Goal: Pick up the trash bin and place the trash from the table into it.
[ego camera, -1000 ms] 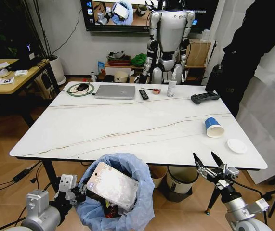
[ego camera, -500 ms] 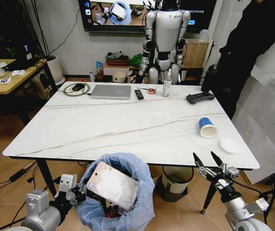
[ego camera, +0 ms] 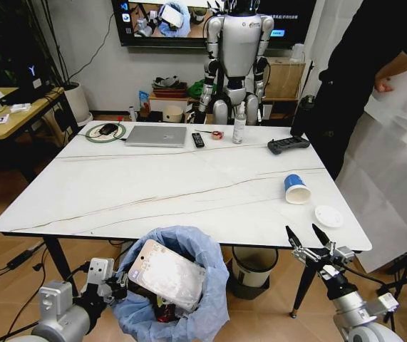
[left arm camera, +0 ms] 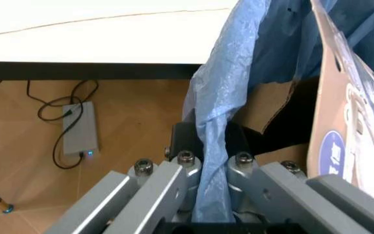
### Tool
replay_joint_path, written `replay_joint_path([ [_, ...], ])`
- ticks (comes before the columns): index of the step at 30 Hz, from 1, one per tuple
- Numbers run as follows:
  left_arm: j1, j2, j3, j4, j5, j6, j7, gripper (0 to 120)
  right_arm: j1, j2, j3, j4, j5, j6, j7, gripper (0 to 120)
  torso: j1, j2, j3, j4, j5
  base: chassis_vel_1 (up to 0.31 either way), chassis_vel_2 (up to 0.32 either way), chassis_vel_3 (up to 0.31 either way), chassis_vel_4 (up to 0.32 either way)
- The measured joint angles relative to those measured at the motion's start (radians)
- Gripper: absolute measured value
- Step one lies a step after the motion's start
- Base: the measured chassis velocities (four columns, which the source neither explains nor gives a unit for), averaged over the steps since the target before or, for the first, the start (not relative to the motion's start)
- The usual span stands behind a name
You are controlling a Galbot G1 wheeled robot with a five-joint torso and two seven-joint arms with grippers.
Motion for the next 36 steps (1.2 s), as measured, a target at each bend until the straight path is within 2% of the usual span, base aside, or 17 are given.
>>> replay_joint_path([
  [25,-0.002,0.004,0.000,0.000,0.000,0.000,0.000,0,0.011,-0.005,-0.009,-0.006,-0.013,0.017,0.001,100,0.000,0.000,0.000,0.0000,0.0000,-0.058,-0.063,0.054,0.063],
  [36,0.002,0.002,-0.003,0.000,-0.002,0.000,-0.001,0,0.035,-0.041,-0.037,-0.011,-0.014,0.026,0.056,100,0.000,0.000,0.000,0.0000,-0.0001,0.000,0.000,0.000,0.000],
])
